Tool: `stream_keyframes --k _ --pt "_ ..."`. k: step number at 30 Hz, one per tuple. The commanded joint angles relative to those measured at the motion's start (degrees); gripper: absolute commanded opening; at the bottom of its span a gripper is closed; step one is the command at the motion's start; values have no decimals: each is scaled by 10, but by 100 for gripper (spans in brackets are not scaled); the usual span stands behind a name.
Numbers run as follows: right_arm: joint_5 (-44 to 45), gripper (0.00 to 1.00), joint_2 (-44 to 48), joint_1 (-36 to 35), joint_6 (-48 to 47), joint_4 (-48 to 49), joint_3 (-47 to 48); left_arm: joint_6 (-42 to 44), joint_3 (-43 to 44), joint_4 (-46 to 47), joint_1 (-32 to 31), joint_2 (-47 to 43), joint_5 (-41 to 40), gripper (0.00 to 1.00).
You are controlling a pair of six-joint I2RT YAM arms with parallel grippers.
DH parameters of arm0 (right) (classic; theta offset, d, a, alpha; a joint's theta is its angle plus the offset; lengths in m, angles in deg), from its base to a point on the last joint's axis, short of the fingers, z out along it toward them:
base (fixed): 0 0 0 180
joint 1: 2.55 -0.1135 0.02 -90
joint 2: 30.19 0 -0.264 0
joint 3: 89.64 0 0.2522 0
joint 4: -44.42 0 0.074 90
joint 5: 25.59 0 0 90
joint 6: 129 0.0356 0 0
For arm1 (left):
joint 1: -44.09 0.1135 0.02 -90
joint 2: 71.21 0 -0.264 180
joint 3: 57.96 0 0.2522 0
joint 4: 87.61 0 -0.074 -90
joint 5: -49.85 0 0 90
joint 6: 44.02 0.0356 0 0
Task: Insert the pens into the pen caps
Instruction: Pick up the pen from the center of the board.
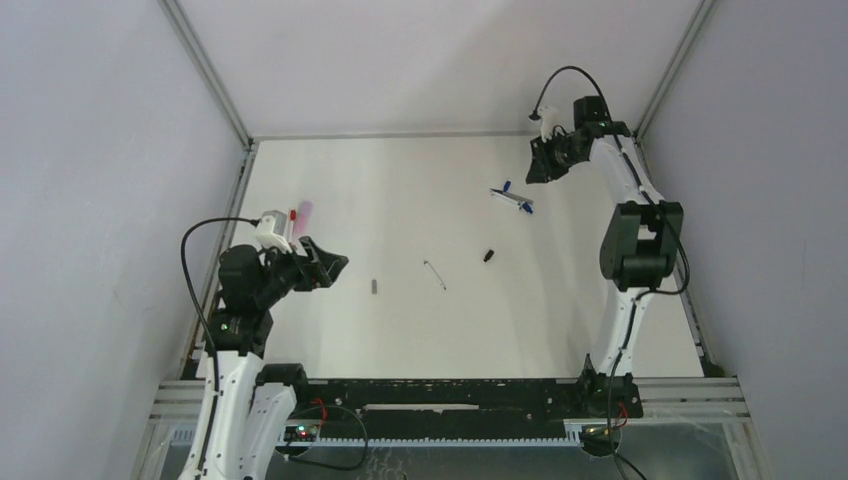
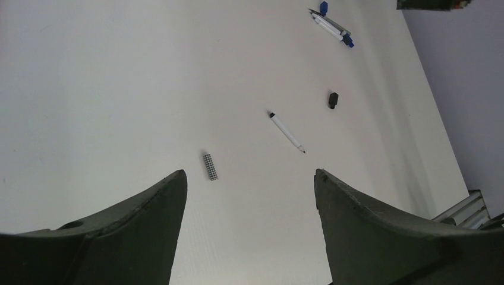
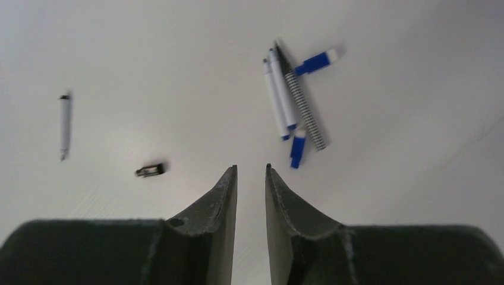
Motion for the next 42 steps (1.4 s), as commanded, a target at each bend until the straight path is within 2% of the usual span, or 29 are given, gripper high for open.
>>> stream_keyframes --k 1,6,11,26,42 --pt "87 30 -77 -32 -8 -49 105 12 1 5 8 12 -6 82" --pt "145 30 -176 -51 -7 -87 208 12 1 4 21 15 -3 82" --pt "163 30 -225 -55 -11 -99 246 10 1 6 35 20 3 82" --pt "184 32 -252 -58 -26 -91 248 1 -4 20 73 37 39 82" --pt "181 32 -274 -59 -23 -89 262 -2 -5 24 83 40 48 82"
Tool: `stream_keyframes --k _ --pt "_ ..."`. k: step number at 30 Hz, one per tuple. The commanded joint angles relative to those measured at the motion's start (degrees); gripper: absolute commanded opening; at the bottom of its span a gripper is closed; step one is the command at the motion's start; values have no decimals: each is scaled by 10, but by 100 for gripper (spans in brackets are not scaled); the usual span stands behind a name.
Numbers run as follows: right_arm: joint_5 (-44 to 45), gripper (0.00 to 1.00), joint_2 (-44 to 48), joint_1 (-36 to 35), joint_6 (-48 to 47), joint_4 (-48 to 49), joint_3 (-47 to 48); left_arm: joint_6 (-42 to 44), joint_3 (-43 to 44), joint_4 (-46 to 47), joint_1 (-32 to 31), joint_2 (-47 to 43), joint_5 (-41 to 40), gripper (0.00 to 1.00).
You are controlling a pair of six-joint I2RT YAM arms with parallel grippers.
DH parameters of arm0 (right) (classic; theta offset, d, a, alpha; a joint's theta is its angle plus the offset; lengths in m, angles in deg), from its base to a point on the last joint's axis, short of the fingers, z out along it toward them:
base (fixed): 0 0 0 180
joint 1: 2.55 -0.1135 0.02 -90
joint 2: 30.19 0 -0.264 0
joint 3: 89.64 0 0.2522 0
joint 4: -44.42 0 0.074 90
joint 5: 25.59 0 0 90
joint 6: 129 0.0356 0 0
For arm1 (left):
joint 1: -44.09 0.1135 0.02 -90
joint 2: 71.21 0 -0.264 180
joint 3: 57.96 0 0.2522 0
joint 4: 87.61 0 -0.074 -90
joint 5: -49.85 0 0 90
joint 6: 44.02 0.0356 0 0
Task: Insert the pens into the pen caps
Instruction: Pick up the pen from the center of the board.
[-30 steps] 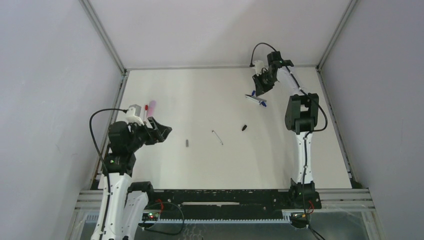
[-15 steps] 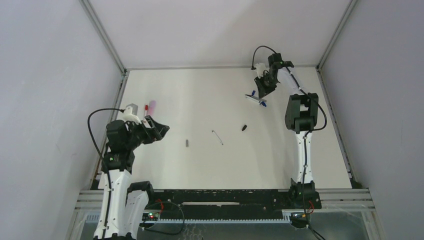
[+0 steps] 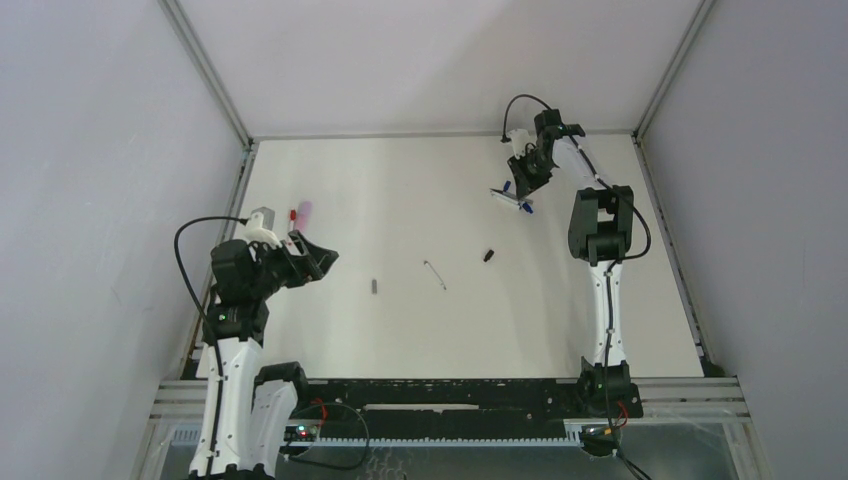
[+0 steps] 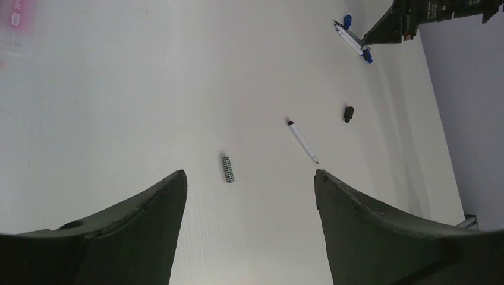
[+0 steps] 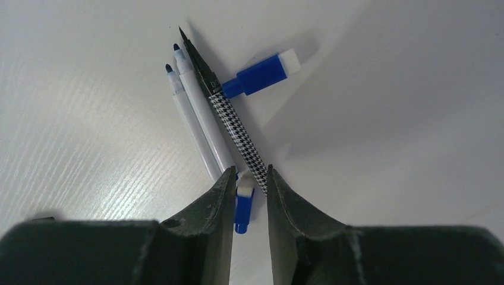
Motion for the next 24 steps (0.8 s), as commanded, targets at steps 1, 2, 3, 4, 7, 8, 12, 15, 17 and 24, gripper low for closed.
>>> stream_keyframes --k 1,2,3,4,7,8,12,15,17,24 --pt "1 32 -9 -2 -3 2 28 0 -6 17 7 -1 15 82" --pt "0 32 -10 -2 -3 3 29 0 -5 17 7 0 16 82" --pt "0 32 -12 -3 -4 3 31 0 -5 17 7 -1 16 82" --pt "-1 32 -13 -3 -4 3 33 1 -5 17 7 -1 16 82" --pt "-1 32 -17 -3 -4 2 38 0 -6 17 7 0 16 82" --pt "-2 31 -19 -3 -5 1 39 0 -6 17 8 0 16 82" --pt "-4 31 -20 -3 -6 -2 43 0 -6 17 9 0 16 82" --pt "-5 31 -22 -3 -8 -5 43 0 -6 18 9 -1 16 82" --pt "-5 31 -23 -4 -8 -8 42 1 -6 18 9 -1 16 82" --pt "5 30 -26 -12 -18 -15 40 0 -5 17 10 -3 16 83"
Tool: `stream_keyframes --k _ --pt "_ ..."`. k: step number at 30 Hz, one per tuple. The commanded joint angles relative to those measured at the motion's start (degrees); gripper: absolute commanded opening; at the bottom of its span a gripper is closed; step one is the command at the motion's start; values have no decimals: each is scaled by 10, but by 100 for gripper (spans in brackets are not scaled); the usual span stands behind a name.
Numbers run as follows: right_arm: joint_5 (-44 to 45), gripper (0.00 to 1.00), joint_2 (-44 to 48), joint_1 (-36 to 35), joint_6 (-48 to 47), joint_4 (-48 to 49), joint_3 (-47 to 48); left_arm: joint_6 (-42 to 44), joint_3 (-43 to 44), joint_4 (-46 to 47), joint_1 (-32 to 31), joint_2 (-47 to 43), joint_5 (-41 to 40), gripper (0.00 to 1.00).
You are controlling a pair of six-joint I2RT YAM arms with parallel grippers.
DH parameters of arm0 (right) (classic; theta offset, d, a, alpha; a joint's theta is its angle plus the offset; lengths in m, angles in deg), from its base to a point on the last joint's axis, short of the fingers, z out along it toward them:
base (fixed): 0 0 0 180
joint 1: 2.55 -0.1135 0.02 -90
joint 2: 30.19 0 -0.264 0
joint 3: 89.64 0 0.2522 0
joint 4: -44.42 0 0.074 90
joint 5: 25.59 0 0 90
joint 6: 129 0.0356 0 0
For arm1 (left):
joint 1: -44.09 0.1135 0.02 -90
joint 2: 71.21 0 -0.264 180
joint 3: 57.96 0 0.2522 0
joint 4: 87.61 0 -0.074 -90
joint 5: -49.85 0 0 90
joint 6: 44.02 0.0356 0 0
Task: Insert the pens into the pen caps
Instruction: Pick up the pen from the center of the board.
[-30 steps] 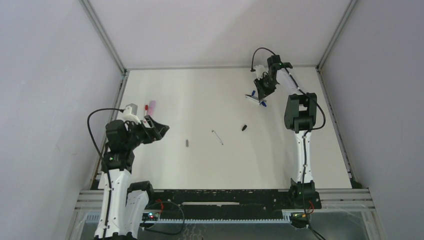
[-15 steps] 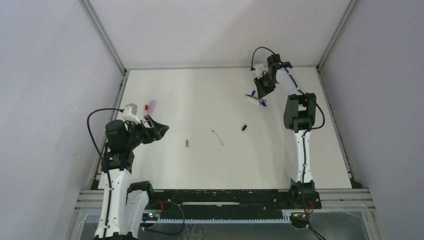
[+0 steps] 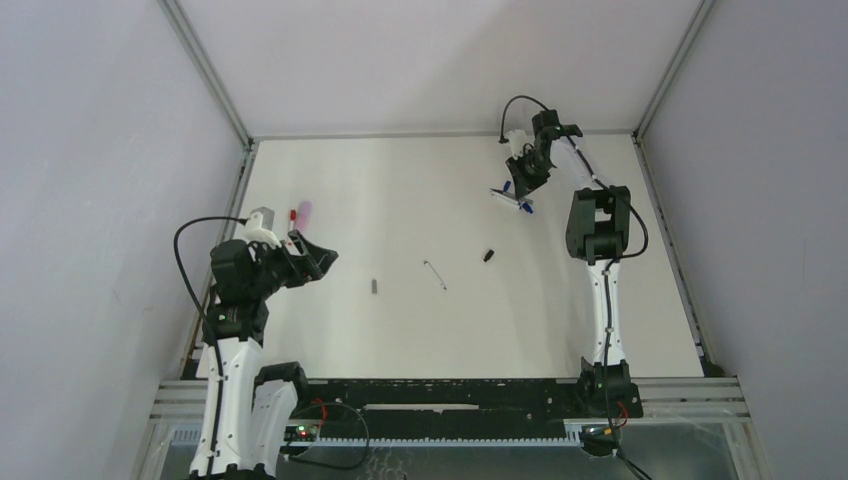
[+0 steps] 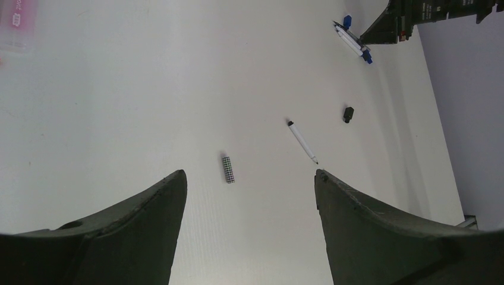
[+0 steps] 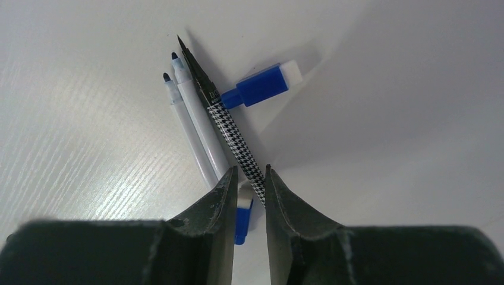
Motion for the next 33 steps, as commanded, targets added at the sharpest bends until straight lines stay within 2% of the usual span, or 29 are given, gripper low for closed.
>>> stream_keyframes --k 1,15,26,33 --pt "6 29 -7 -9 -14 -12 17 0 -5 18 7 -4 15 82" --pt "-5 23 9 -16 -28 -17 -25 -1 -6 18 7 -7 15 83" --pt "-4 26 16 -27 -40 -20 -50 0 -6 19 8 -9 15 83" --pt "-4 24 14 -37 -45 -23 -53 0 -6 19 8 -8 15 83"
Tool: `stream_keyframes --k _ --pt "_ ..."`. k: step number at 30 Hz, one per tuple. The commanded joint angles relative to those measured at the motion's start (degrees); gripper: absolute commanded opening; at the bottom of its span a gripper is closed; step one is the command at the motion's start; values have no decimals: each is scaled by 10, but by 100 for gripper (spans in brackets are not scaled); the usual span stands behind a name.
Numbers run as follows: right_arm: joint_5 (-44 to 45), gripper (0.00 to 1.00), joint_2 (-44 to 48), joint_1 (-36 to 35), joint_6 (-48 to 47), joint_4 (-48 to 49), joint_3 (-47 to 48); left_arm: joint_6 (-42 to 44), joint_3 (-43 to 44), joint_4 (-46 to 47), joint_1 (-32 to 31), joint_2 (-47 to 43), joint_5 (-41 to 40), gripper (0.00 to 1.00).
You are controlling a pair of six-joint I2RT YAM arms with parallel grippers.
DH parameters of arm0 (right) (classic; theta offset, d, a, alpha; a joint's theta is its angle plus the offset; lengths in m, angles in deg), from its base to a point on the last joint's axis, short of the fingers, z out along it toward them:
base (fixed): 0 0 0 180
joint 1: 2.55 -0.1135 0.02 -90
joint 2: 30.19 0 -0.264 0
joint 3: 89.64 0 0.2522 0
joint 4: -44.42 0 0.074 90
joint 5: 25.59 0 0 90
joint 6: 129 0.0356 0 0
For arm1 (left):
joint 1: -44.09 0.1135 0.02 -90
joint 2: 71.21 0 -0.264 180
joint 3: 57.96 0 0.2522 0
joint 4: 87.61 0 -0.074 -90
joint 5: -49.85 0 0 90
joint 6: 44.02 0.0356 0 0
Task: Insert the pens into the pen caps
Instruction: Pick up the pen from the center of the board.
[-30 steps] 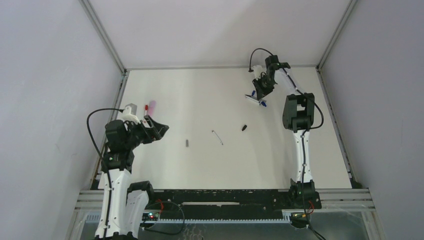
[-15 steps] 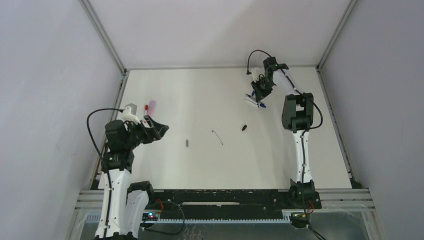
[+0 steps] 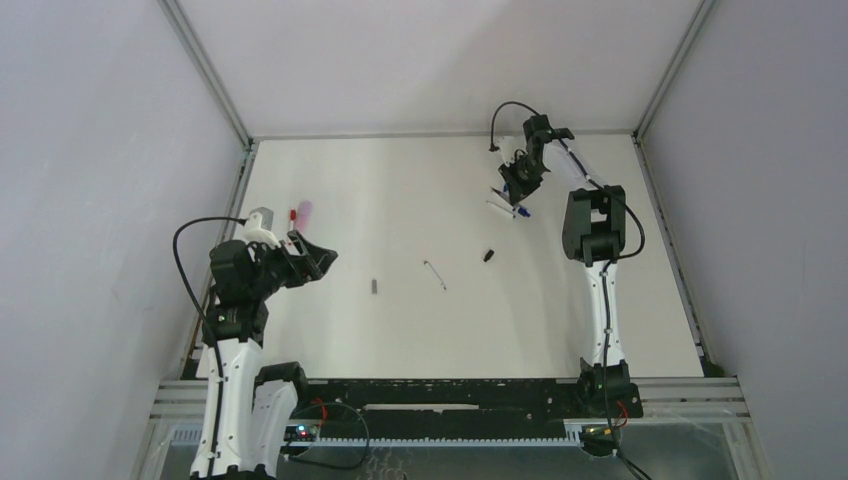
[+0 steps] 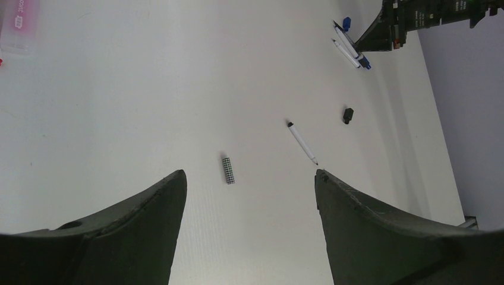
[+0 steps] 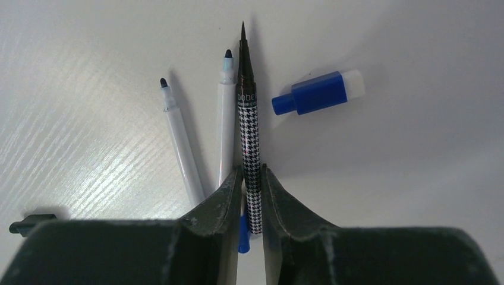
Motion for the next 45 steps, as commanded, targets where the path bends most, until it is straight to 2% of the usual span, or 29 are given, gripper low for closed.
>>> stream_keyframes --k 1,6,14,26,45 --pt "1 24 5 -17 -12 -23 -21 0 -6 19 6 -5 14 83" --pt "-14 14 14 -22 -15 -23 -27 0 -6 19 7 -5 15 83" --pt "-38 6 52 -25 -14 1 -57 0 -6 19 10 -6 16 83" --pt "-53 3 92 -15 7 31 -73 -1 -6 20 12 -7 17 83" --pt "-144 2 137 13 35 33 -87 -1 -7 23 12 -11 22 83"
